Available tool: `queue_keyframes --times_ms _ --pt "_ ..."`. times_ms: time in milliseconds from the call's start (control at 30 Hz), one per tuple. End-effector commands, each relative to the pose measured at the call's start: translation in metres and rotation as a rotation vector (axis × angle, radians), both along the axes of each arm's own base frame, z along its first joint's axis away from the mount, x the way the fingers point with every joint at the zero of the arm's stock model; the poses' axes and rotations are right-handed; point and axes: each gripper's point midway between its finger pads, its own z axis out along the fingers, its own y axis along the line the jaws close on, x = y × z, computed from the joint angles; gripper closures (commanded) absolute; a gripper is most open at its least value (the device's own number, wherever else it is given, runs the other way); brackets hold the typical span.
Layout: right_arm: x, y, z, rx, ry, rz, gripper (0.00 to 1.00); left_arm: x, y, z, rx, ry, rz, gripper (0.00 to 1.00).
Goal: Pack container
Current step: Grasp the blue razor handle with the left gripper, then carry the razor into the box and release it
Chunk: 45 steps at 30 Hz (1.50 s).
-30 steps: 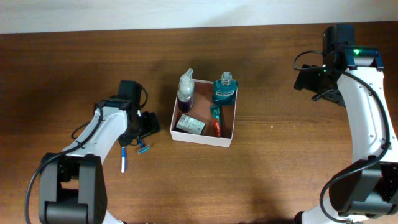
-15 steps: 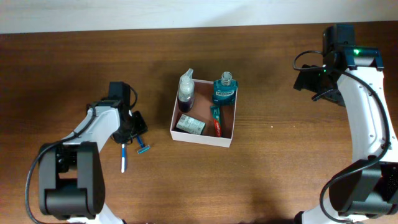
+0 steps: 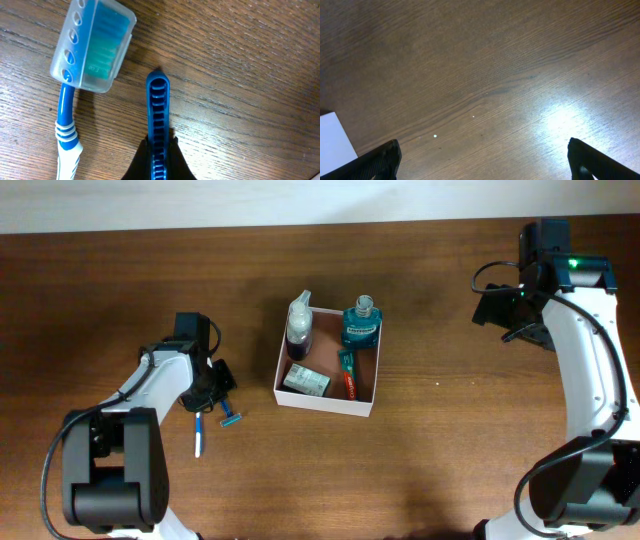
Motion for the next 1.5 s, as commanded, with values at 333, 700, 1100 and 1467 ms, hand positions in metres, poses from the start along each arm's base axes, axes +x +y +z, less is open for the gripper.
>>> queue_keyframes --times_ms 333,700,1100,1467 --pt "0.002 -0.001 0.007 -0.004 -0.021 -0.004 0.01 0.096 -0.009 0.109 0.002 -0.308 -0.124 0.99" --pt "0.002 -0.001 0.007 -0.003 -0.021 -0.004 0.01 0.091 -0.146 0.177 -0.143 -0.406 -0.437 0.99" --pt "0.002 -0.001 0.007 -0.003 -0.021 -0.004 0.01 0.047 -0.202 0.166 -0.076 -0.337 -0.599 0.99" --pt "0.002 -0.001 0.007 -0.003 -0.021 -0.004 0.01 0.055 -0.184 0.165 0.048 -0.352 -0.57 0.99"
